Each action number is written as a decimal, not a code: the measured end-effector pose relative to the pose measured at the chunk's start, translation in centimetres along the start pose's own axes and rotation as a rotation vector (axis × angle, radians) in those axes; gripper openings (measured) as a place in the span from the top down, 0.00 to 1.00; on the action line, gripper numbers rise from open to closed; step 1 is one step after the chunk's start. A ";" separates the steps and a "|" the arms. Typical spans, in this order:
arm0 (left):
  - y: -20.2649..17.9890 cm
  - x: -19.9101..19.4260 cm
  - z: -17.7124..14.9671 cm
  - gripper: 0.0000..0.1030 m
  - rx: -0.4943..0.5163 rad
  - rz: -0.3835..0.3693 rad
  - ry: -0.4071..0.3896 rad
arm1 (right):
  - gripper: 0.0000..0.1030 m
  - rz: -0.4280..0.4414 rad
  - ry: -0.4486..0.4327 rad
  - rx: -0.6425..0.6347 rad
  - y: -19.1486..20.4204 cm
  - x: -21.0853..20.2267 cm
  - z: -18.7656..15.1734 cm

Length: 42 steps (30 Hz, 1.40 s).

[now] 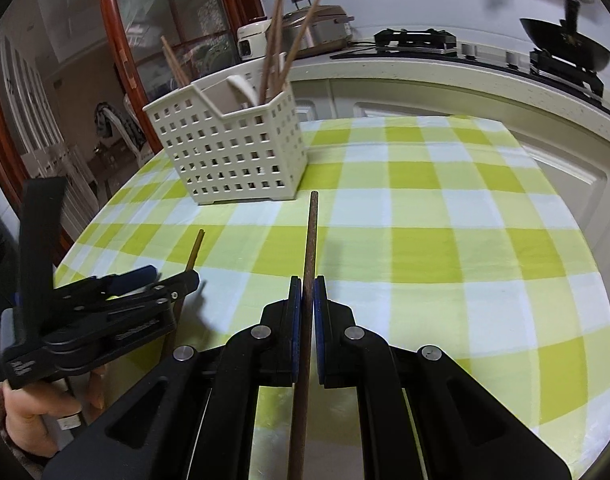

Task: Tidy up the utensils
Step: 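Close the right tool on one chopstick while the left tool closes on another, then lift both held chopsticks upright and carry them over the caddy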

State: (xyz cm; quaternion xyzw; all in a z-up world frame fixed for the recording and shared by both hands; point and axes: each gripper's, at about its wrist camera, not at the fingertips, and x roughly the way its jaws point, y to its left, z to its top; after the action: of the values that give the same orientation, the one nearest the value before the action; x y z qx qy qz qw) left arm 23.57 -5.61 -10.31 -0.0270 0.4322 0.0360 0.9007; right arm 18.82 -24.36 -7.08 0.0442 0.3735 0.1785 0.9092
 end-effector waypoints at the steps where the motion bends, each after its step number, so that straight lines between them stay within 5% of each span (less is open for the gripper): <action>1: -0.2 0.0 -0.1 0.56 0.008 0.014 -0.003 | 0.94 0.001 -0.002 0.005 -0.3 -0.1 -0.1; 7: -1.6 0.0 -0.2 0.80 0.066 0.030 -0.017 | 0.94 0.014 -0.009 0.033 -1.3 -0.6 -0.6; 12: -1.5 -0.1 -0.2 0.91 0.064 0.024 -0.019 | 0.94 0.022 -0.021 0.032 -1.2 -1.1 -0.5; 18: -1.1 -0.3 -0.3 0.94 0.050 -0.014 -0.029 | 0.94 0.014 -0.031 0.031 -0.9 -1.4 -0.5; 42: 1.9 -10.4 -0.4 0.94 0.032 -0.105 -0.295 | 0.94 0.037 -0.165 -0.048 3.6 -4.7 1.3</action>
State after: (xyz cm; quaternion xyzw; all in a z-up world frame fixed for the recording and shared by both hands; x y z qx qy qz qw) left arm 16.58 -4.15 -2.44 -0.0296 0.2936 -0.0144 0.9554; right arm 15.60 -22.61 -2.25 0.0438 0.2920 0.1999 0.9343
